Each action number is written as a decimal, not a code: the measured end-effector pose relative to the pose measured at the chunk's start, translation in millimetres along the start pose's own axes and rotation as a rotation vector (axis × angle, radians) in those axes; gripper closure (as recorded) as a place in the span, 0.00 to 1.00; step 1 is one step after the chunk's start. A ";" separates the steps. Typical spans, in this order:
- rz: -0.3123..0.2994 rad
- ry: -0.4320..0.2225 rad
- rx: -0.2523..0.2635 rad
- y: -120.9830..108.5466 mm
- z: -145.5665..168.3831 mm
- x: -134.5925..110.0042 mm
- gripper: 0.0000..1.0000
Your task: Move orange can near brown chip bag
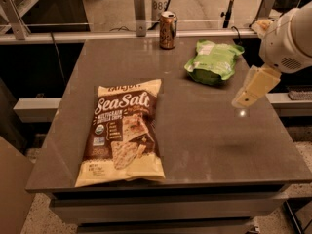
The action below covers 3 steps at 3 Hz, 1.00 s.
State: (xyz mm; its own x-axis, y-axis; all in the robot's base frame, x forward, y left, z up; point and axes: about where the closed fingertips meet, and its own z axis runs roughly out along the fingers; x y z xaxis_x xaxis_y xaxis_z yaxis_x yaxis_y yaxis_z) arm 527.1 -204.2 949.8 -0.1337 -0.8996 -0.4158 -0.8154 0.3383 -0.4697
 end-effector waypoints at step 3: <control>0.231 -0.270 0.166 -44.8 71.5 -8.7 0.00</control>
Offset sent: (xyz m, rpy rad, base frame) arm 0.0878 0.0099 -0.0338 0.4000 -0.2280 -0.1761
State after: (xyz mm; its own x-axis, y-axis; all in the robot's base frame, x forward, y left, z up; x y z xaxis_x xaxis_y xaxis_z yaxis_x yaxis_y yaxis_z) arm 605.1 -191.7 918.8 -0.1322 -0.6970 -0.7048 -0.6758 0.5836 -0.4503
